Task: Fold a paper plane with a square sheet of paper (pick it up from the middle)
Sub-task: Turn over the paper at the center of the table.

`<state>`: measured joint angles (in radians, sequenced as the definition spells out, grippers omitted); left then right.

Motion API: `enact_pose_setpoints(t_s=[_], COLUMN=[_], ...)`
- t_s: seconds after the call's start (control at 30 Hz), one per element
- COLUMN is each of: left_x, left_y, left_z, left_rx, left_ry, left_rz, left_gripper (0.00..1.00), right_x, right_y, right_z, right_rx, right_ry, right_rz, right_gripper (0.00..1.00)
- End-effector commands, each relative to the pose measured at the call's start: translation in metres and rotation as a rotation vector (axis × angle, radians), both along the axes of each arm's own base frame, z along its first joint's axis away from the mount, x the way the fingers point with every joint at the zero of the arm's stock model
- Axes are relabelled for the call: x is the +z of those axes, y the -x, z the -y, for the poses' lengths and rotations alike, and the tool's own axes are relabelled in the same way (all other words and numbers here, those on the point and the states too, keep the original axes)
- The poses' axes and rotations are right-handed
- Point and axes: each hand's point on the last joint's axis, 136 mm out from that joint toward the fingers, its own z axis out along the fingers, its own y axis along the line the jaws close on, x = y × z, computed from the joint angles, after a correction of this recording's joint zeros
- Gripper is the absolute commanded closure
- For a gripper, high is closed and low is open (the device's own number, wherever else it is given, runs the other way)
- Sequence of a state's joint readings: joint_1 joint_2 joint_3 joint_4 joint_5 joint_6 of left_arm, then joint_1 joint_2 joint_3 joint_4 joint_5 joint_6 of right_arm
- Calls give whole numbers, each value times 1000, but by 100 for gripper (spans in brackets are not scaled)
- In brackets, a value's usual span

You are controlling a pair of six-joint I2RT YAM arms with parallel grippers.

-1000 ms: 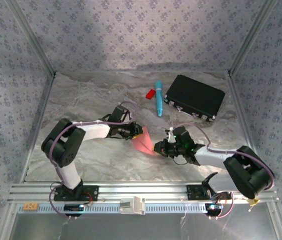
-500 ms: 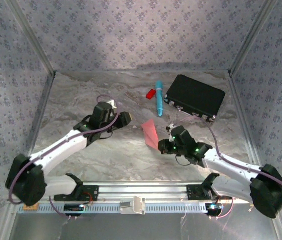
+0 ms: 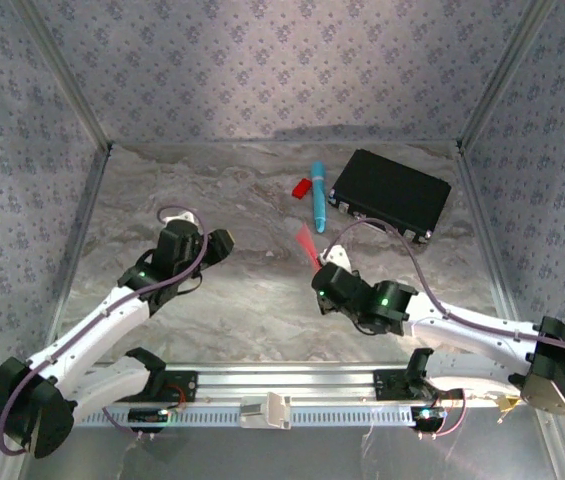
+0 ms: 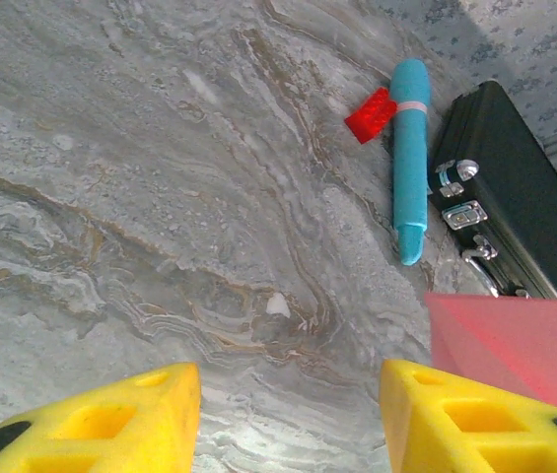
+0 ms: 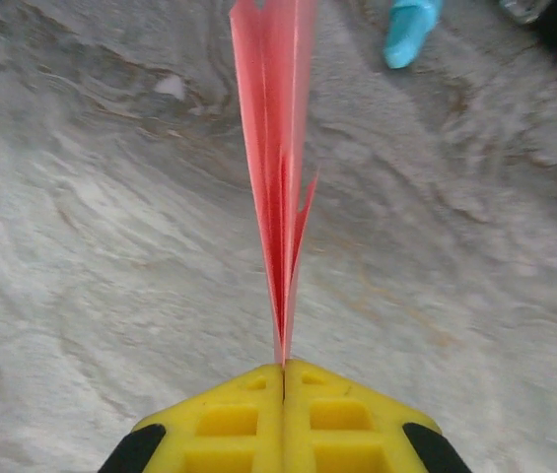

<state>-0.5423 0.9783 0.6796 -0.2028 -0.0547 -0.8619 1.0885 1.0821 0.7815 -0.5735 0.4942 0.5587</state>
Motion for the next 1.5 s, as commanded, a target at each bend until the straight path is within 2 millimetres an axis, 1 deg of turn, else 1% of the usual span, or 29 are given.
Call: enact_pose_setpoints(t_s=[0.0,0.07,0.17,0.37,0.53,0.63,0.73,0.87,0.9,0.97,1.03,1.07,1.2,1.27,1.3,1.37,1.47], left_x=[3,2,0,-1,-3,-3,-4,-9,-9,-11,-13,-14,-20,-23,-23,-25,-31], left_y=[0,0,1,5,9,10,10,10,10,10,9,8,7,7,6,5,3], left_z=[-10,-12,-15,-27,-33,-36,-37,-40,-41,-43,-45,-46,-44,-42,-39,-31,-15], left_rx=[43,50,57,89,103,108,111,115,115,118,122,124,116,105,92,58,-9], left_ry=[-1,-2,-8,-21,-12,-13,-17,-25,-26,-30,-37,-39,-26,-21,-16,-1,39], left_rz=[2,-1,-11,-17,-22,-20,-21,-32,-33,-35,-39,-42,-57,-65,-65,-73,-107], left_gripper=[50,50,52,52,52,52,52,52,52,52,51,51,50,50,50,50,53], right_x=[4,0,-4,-38,-61,-67,-78,-95,-95,-95,-93,-93,-79,-67,-63,-59,-57], right_y=[-5,-5,-3,8,18,19,22,25,24,22,21,21,18,10,6,-2,-14], right_z=[42,48,45,11,-9,-17,-24,-38,-42,-55,-71,-75,-83,-78,-75,-62,-39], right_rx=[-104,-133,-138,-25,24,44,59,67,67,73,124,131,138,115,115,75,0], right_ry=[277,350,433,511,503,479,450,385,362,290,213,181,-23,-153,-225,-349,-510], right_rz=[81,92,112,16,-54,-81,-110,-195,-210,-233,-250,-259,-288,-284,-286,-298,-325], right_gripper=[95,95,96,97,97,96,94,90,89,83,68,65,63,57,57,62,77])
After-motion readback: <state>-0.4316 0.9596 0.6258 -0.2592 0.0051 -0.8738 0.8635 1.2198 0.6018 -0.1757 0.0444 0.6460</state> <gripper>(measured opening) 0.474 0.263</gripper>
